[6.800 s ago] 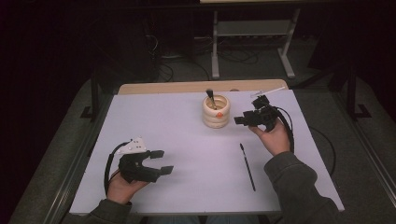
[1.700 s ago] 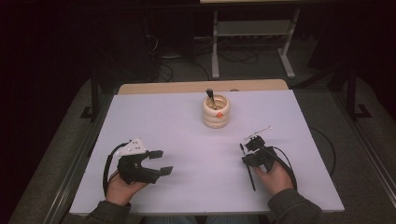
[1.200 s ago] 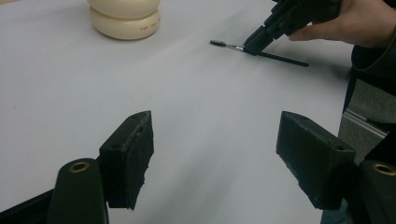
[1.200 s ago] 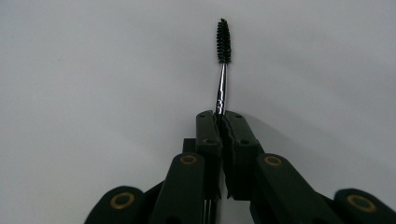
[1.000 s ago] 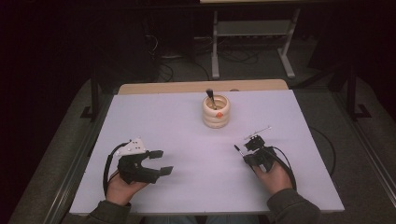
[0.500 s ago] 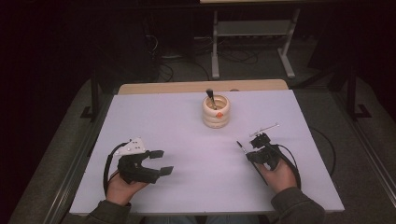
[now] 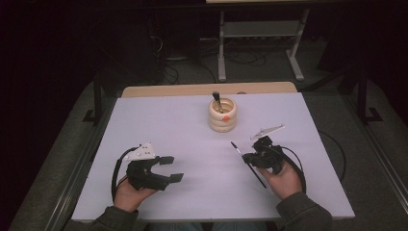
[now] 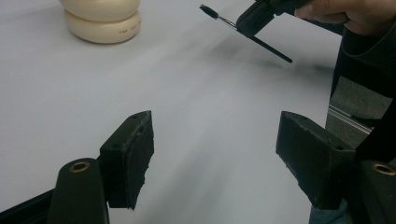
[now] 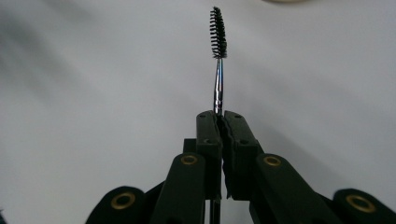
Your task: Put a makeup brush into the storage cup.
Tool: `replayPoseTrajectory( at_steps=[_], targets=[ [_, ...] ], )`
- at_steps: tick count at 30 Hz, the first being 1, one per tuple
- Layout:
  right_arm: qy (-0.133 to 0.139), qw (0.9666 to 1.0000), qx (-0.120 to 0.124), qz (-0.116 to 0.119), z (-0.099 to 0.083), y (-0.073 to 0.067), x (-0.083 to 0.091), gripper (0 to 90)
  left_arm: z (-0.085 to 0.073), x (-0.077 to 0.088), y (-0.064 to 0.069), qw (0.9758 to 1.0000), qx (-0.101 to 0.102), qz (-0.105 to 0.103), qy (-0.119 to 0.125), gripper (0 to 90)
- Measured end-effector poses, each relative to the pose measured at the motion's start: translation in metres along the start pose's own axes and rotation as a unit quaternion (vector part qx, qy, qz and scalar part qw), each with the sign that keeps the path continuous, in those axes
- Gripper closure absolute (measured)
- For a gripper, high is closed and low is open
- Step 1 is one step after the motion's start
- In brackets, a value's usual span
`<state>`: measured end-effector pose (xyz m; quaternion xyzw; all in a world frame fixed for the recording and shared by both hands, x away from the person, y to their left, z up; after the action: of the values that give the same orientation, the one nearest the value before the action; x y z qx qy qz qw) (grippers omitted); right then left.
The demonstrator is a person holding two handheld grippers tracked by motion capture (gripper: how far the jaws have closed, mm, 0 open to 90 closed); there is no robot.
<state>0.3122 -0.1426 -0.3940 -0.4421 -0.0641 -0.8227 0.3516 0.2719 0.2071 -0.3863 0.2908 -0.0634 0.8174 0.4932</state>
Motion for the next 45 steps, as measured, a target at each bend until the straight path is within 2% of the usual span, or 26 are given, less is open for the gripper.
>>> replayPoseTrajectory(
  at_steps=[1,6,10,13,14,15,16,20,25,28,29,30,31,36,39,41,45],
  targets=[
    [0.000,1.0000,0.000,0.000,0.000,0.000,0.000,85.0,0.001,-0.002,0.001,1.0000,-0.003,-0.001,-0.003,27.3],
    [0.013,0.9994,0.012,0.031,0.007,-0.011,0.001,85.0,0.004,-0.012,0.007,0.9998,-0.011,-0.011,-0.013,27.6],
    [0.036,0.9977,0.010,0.057,0.013,-0.020,0.003,85.0,0.007,-0.019,0.013,0.9995,-0.012,-0.024,-0.017,28.3],
    [0.044,0.9971,0.018,0.060,0.017,-0.026,0.004,85.0,0.009,-0.022,0.015,0.9993,-0.014,-0.030,-0.014,30.7],
    [0.050,0.9964,0.019,0.066,0.018,-0.029,0.005,85.0,0.012,-0.025,0.017,0.9991,-0.018,-0.035,-0.013,30.7],
    [0.067,0.9940,0.033,0.080,0.024,-0.036,0.006,85.0,0.013,-0.027,0.018,0.9990,-0.018,-0.041,-0.010,32.9],
    [0.075,0.9928,0.041,0.084,0.025,-0.038,0.006,85.0,0.014,-0.027,0.019,0.9989,-0.016,-0.042,-0.009,33.6],
    [0.097,0.9898,0.055,0.089,0.033,-0.049,0.008,85.0,0.018,-0.030,0.020,0.9986,-0.010,-0.053,-0.001,36.8],
    [0.116,0.9852,0.077,0.100,0.043,-0.060,0.007,85.0,0.025,-0.036,0.026,0.9981,-0.023,-0.057,0.005,40.9],
    [0.123,0.9839,0.079,0.103,0.046,-0.065,0.006,85.0,0.028,-0.040,0.028,0.9978,-0.018,-0.064,0.005,44.2],
    [0.127,0.9830,0.081,0.105,0.047,-0.066,0.006,85.0,0.029,-0.044,0.029,0.9977,-0.006,-0.067,0.009,44.2],
    [0.135,0.9815,0.082,0.109,0.048,-0.070,0.006,85.0,0.030,-0.047,0.029,0.9973,-0.004,-0.073,0.010,47.4],
    [0.136,0.9815,0.078,0.110,0.049,-0.071,0.006,85.0,0.030,-0.048,0.029,0.9972,-0.006,-0.074,0.009,48.8],
    [0.146,0.9789,0.086,0.114,0.049,-0.075,0.006,85.0,0.034,-0.056,0.031,0.9965,0.006,-0.083,0.011,53.1],
    [0.150,0.9782,0.087,0.114,0.047,-0.078,0.006,85.0,0.036,-0.061,0.030,0.9969,0.013,-0.078,0.003,56.0],
    [0.154,0.9780,0.088,0.111,0.044,-0.080,0.005,85.0,0.037,-0.063,0.029,0.9963,0.020,-0.084,0.006,57.3],
    [0.160,0.9769,0.091,0.108,0.041,-0.083,0.004,85.0,0.038,-0.067,0.029,0.9964,0.024,-0.081,0.007,59.7]
  ],
)
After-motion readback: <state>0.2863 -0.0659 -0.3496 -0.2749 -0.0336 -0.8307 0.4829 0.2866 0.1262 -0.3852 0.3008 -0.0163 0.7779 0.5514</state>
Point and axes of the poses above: each handheld gripper's, and its own axes: x roughly backward along the jaws, z roughly out of its top, y roughly to its right, the point moved 1 cm from there along -x, roughly forward along the jaws, and after that the axes turned 1 degree about z, right-handed, at the moved point
